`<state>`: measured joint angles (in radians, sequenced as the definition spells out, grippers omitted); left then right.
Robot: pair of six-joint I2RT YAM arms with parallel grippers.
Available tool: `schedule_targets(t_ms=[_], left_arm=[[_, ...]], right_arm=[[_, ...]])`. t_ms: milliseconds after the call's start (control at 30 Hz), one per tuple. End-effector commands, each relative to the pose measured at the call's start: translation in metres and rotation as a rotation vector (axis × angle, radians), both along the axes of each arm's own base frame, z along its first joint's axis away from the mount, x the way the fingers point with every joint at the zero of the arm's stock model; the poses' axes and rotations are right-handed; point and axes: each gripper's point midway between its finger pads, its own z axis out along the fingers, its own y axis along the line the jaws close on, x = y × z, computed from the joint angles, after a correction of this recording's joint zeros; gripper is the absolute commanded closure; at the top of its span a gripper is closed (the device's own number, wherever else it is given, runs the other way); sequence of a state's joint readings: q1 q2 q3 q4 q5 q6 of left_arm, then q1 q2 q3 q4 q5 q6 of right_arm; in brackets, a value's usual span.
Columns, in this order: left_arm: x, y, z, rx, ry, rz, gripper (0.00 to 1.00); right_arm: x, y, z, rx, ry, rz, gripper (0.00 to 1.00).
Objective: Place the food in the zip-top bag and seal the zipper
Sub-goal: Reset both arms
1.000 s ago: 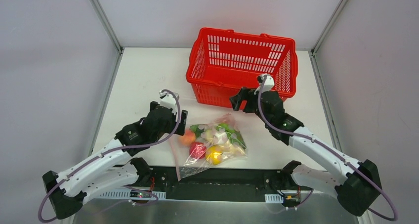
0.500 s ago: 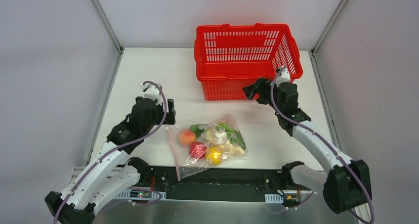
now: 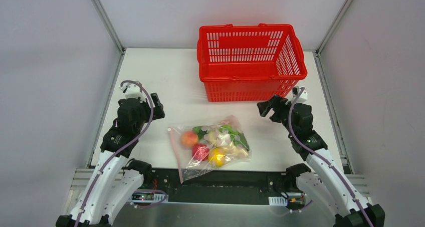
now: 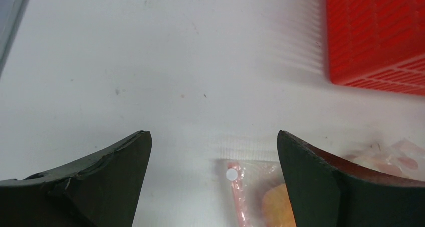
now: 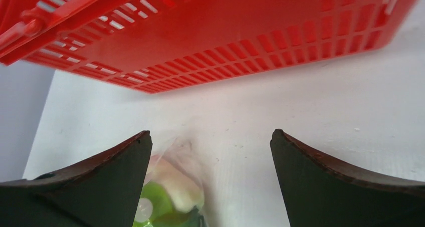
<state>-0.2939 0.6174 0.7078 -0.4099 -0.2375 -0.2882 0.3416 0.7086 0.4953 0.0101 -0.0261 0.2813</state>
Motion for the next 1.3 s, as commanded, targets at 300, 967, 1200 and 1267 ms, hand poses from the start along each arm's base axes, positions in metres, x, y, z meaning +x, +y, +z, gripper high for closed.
schedule_targets(t_ms=[300,967,1200,1267], left_arm=[[-0.022,0.033,0.005,-0.151,-0.022,0.219,0.01],[-0.048,0.044,0.005,-0.144,-0.003,0.265,0.01],[-0.044,0.036,0.004,-0.154,0.002,0.22,0.01],[-0.043,0.035,0.003,-0.156,0.004,0.216,0.01]], right_arm=[[-0.011,-0.076,0.039,-0.067,-0.092,-0.378,0.0],[-0.007,-0.029,0.054,0.079,-0.063,-0.178,0.0],[-0.007,-0.029,0.056,0.09,-0.077,-0.181,0.0],[-0.007,-0.029,0.055,0.089,-0.075,-0.18,0.0]])
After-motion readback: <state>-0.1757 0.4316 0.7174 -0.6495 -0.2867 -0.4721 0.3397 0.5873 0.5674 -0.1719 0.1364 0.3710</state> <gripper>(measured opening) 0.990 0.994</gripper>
